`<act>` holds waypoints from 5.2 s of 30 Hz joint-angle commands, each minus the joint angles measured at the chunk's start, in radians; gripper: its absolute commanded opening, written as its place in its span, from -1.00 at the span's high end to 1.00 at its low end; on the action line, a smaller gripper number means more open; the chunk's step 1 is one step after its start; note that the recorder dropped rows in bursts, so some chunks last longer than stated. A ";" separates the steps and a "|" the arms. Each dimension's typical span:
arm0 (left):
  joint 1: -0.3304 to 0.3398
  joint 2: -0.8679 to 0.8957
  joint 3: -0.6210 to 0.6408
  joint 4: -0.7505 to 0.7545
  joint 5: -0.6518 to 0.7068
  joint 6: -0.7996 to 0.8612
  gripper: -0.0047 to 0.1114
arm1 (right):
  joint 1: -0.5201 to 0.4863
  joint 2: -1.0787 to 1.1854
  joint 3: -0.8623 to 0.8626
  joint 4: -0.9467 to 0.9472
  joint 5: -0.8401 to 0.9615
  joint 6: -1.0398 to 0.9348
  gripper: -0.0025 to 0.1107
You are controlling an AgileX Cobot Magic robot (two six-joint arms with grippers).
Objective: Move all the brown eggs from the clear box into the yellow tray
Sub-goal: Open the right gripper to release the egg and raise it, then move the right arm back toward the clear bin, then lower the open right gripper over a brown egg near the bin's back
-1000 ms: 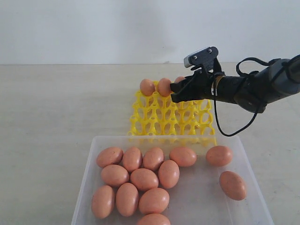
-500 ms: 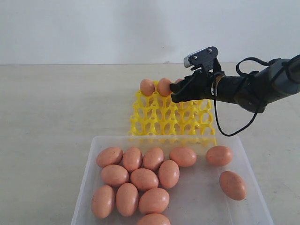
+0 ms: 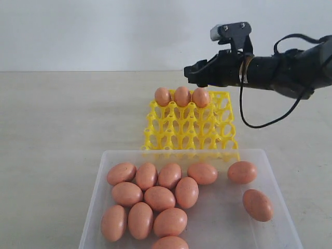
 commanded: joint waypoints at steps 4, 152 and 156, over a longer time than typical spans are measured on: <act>-0.009 -0.002 0.004 -0.001 -0.001 0.003 0.85 | -0.006 -0.201 -0.005 -0.804 -0.057 0.931 0.03; -0.009 -0.002 0.004 -0.001 -0.001 0.003 0.85 | 0.360 -0.064 0.006 1.078 1.300 -1.949 0.10; -0.009 -0.002 0.004 -0.001 -0.001 0.003 0.85 | 0.358 -0.050 0.006 1.075 1.298 -1.923 0.10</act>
